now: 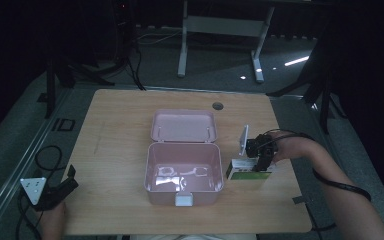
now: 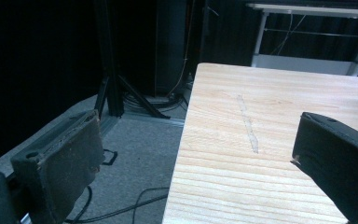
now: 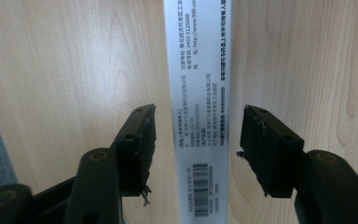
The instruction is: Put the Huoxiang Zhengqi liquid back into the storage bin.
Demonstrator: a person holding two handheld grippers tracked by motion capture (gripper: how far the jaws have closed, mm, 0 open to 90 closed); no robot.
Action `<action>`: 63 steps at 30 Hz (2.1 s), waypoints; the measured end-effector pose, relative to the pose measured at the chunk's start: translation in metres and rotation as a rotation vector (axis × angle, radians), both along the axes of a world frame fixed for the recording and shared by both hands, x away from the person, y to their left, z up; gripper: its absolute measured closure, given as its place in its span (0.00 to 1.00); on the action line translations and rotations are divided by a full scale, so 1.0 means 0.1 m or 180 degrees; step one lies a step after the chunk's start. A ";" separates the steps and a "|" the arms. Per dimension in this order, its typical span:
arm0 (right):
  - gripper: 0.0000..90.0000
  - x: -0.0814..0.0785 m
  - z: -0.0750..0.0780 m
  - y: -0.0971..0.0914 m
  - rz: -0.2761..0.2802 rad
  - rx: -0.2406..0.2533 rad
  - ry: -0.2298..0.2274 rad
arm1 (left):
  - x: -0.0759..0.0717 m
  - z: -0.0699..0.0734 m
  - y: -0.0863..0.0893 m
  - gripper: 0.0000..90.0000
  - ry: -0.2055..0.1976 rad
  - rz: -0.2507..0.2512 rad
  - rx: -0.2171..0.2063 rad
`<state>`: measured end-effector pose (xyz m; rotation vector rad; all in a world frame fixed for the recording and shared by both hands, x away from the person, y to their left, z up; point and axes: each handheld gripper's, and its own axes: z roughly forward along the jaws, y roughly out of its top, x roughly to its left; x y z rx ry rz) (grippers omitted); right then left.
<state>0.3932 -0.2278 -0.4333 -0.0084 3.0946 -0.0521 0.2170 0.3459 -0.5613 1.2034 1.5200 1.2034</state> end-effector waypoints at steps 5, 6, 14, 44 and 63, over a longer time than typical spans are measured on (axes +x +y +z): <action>0.61 0.03 -0.08 0.02 -0.0023 -0.0038 0.0102 | 0.00 0.00 0.00 0.02 -0.0005 0.0001 -0.0003; 0.63 0.03 -0.09 0.02 -0.0018 -0.0050 0.0101 | 0.00 0.00 0.00 0.02 -0.0006 0.0002 -0.0005; 0.67 0.05 -0.14 0.04 0.0019 -0.0091 0.0114 | 0.00 0.00 0.00 0.02 0.0002 -0.0003 0.0001; 0.69 -0.14 0.31 0.03 -0.0317 -0.0185 0.0166 | 0.00 0.00 0.00 0.02 -0.0006 0.0014 -0.0007; 0.69 -0.26 0.76 0.05 -0.0337 -0.0201 0.0066 | 0.00 0.00 0.01 0.02 -0.0005 0.0020 -0.0015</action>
